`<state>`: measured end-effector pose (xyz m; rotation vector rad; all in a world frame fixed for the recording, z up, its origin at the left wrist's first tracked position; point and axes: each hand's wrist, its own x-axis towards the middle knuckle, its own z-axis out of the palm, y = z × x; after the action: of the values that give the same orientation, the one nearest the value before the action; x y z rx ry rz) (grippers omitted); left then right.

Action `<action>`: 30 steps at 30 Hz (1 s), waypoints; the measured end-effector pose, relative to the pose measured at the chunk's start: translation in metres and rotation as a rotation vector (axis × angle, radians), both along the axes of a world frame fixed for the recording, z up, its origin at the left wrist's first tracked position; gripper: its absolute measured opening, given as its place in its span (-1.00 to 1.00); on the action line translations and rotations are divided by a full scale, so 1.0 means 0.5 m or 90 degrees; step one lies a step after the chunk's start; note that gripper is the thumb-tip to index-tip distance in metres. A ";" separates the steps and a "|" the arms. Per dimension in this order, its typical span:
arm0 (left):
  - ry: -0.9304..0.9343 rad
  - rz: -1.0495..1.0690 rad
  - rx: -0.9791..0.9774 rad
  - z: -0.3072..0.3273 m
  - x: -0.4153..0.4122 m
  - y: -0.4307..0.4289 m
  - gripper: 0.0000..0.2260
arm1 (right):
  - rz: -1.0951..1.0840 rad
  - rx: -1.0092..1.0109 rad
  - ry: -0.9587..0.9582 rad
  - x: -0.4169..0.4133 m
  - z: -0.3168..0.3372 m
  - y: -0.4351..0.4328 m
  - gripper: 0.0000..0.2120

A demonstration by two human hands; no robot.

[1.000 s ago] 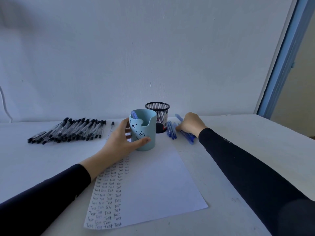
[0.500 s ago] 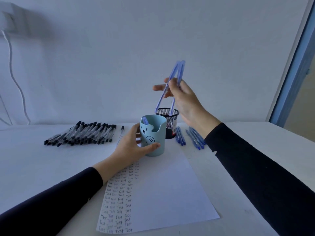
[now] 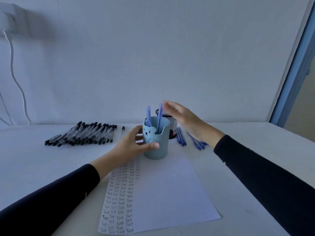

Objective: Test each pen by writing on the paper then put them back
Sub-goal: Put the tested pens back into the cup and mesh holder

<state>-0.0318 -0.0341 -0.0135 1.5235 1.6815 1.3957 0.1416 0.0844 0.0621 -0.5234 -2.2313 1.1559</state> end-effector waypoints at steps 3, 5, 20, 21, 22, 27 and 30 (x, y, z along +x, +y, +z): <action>-0.034 -0.046 0.002 0.008 -0.009 -0.004 -0.35 | -0.125 -0.030 -0.036 0.064 0.007 0.049 -0.54; -0.053 -0.072 0.006 0.004 -0.012 -0.006 -0.36 | -0.243 -0.021 -0.160 0.109 -0.003 0.099 -0.66; -0.036 -0.094 0.038 -0.005 0.000 -0.011 -0.42 | -0.343 0.052 -0.364 0.180 -0.074 0.235 -0.65; -0.037 -0.093 0.039 -0.004 0.000 -0.011 -0.41 | -0.300 0.202 -0.410 0.191 -0.076 0.239 -0.53; -0.036 -0.091 0.041 -0.005 0.000 -0.010 -0.41 | -0.243 0.366 -0.466 0.200 -0.081 0.244 -0.40; -0.025 -0.087 0.038 -0.006 -0.001 -0.009 -0.39 | -0.047 0.683 -0.560 0.195 -0.099 0.243 -0.13; -0.019 -0.081 0.034 -0.006 -0.001 -0.009 -0.37 | -0.030 0.585 -0.557 0.182 -0.095 0.237 -0.30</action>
<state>-0.0321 -0.0385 -0.0163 1.6006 1.5136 1.3993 0.2328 0.2028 0.0148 -0.7327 -3.0791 -0.3068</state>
